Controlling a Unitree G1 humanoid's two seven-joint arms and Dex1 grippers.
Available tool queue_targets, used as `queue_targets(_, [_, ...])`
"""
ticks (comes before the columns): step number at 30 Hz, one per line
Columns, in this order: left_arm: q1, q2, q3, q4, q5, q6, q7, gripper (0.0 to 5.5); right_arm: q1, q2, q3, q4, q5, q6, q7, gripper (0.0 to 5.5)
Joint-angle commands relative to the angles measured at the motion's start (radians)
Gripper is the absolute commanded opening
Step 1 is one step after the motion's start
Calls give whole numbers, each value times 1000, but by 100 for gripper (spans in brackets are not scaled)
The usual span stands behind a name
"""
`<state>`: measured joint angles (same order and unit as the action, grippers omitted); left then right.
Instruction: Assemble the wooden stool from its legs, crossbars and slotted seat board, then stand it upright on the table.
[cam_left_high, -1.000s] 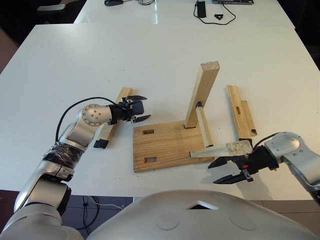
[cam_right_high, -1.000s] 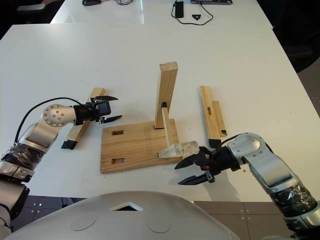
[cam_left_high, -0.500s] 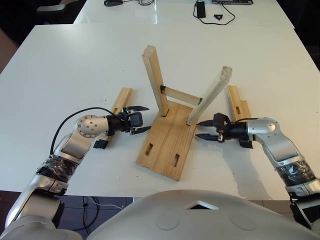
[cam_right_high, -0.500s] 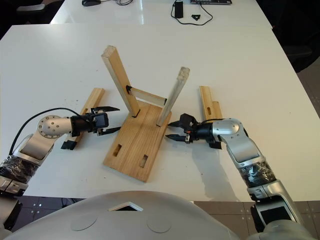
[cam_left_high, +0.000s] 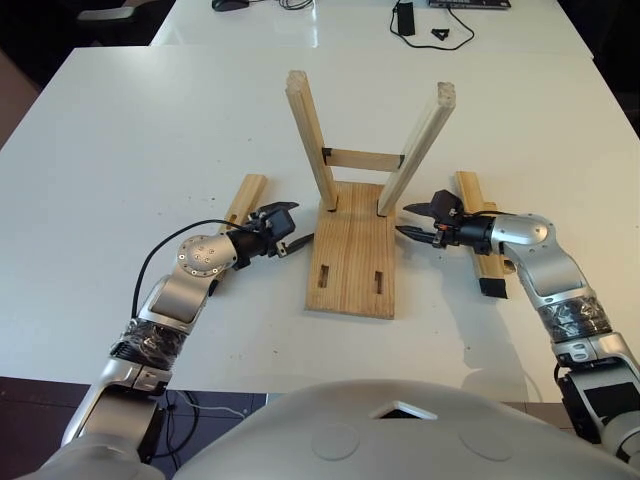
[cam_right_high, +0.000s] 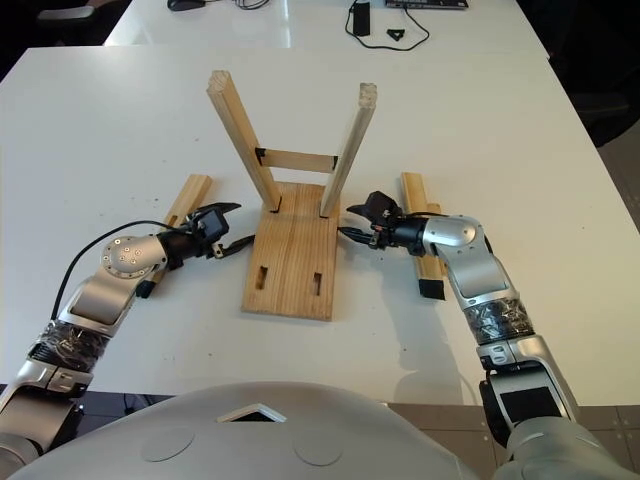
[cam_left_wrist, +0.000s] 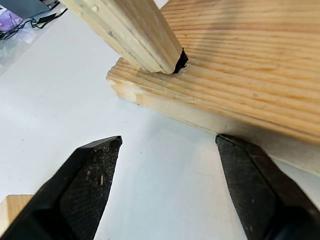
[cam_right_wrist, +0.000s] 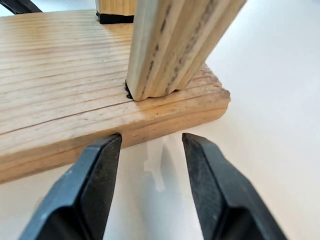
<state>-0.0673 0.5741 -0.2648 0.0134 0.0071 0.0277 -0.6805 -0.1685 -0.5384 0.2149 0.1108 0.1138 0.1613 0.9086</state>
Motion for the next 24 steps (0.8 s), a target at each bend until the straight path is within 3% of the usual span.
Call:
queue_targets(1, [109, 33, 40, -147, -36, 57, -23, 351, 68, -39, -123, -167, 62, 46, -44, 223])
queue_targets(7, [306, 100, 233, -406, -130, 170, -14, 351, 228, -89, -350, -359, 173, 144, -106, 223])
queue_targets(13, [392, 98, 459, -400, -135, 190, 75, 351, 325, -147, -476, -255, 111, 167, -195, 223])
queue_targets(17, [437, 88, 472, -205, -37, 86, 143, 351, 335, -95, -482, -278, 117, 273, -294, 223])
queue_targets(24, [461, 76, 468, -105, -10, -51, 165, 351, 282, -51, -471, -259, 107, 422, -421, 223])
